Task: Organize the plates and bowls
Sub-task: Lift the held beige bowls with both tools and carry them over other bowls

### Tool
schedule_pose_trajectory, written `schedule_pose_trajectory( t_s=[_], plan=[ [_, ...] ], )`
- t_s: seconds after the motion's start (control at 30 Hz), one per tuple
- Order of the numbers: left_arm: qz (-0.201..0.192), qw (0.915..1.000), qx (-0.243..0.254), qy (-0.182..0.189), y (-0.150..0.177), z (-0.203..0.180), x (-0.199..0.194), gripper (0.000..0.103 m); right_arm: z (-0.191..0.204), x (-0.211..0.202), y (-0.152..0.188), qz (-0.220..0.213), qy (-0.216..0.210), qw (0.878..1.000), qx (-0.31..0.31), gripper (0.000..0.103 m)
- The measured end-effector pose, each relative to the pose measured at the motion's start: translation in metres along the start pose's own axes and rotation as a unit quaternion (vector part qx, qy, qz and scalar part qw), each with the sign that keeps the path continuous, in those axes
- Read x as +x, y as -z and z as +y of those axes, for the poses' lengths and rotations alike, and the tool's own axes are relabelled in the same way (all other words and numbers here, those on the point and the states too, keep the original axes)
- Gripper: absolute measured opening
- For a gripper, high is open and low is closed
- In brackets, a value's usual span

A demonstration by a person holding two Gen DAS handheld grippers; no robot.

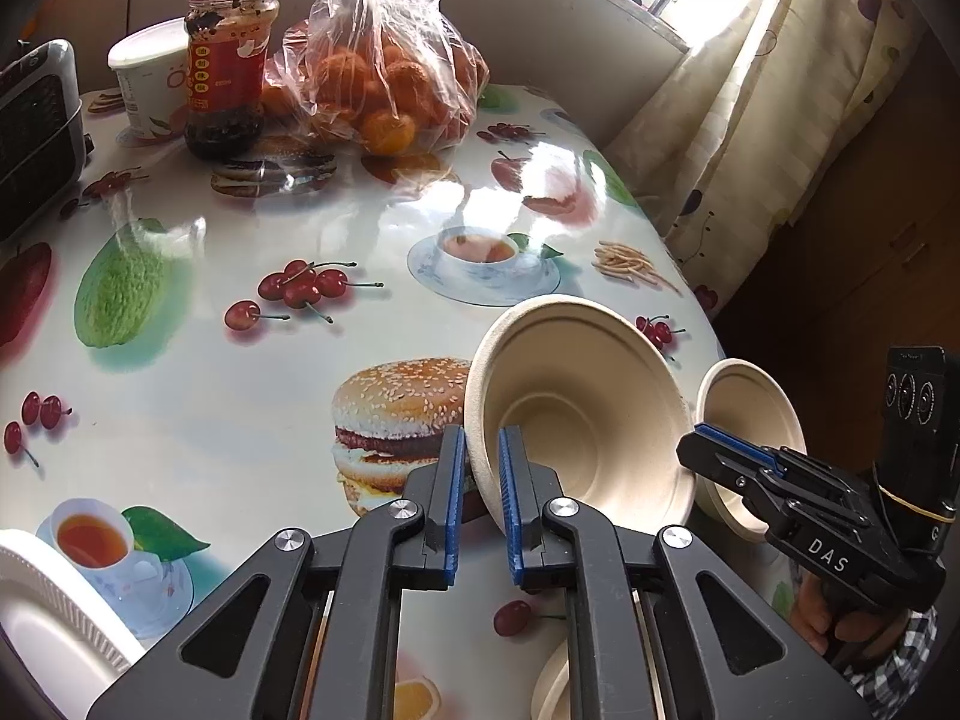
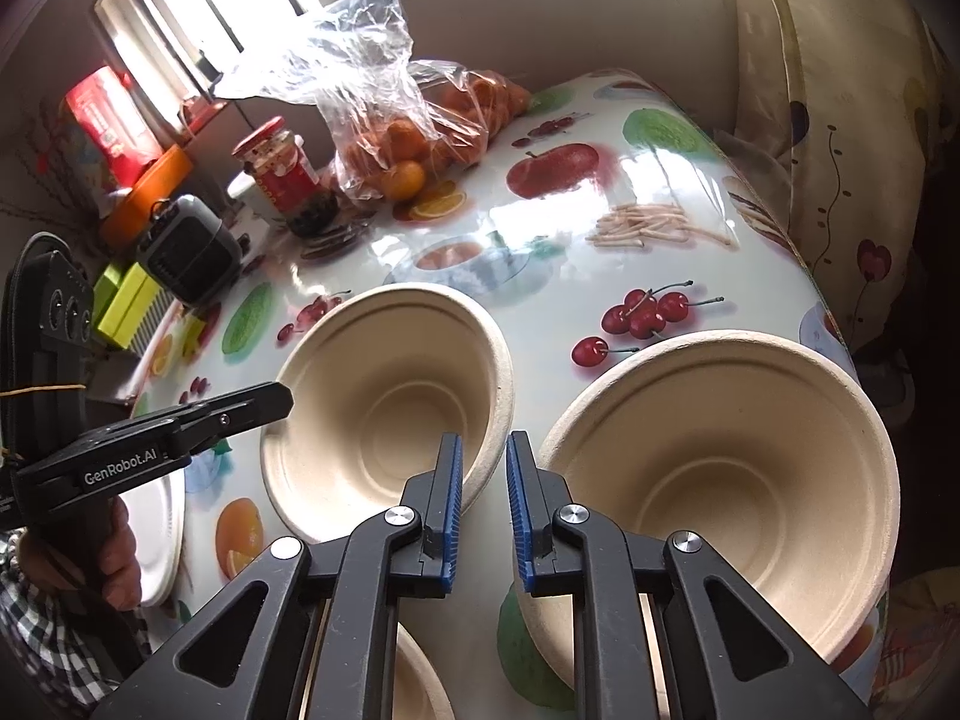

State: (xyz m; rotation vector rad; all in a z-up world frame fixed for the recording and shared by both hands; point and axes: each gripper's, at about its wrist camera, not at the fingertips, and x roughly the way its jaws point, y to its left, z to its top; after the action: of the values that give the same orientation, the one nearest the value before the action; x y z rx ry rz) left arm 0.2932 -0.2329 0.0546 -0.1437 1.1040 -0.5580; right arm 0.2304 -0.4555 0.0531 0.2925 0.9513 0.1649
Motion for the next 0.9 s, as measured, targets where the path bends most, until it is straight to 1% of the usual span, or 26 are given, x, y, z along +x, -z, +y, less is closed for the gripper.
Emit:
schedule_pose_trajectory(
  t_s=[0.5, 0.9],
  plan=[
    [-0.007, 1.0000, 0.003, 0.000, -0.001, -0.001, -0.004, 0.012, -0.002, -0.003, 0.002, -0.006, -0.008, 1.000, 0.014, 0.015],
    [-0.018, 0.9998, 0.011, 0.004, 0.001, -0.008, -0.014, 0.012, -0.003, -0.016, 0.004, -0.025, -0.018, 0.999, 0.028, 0.015]
  ],
)
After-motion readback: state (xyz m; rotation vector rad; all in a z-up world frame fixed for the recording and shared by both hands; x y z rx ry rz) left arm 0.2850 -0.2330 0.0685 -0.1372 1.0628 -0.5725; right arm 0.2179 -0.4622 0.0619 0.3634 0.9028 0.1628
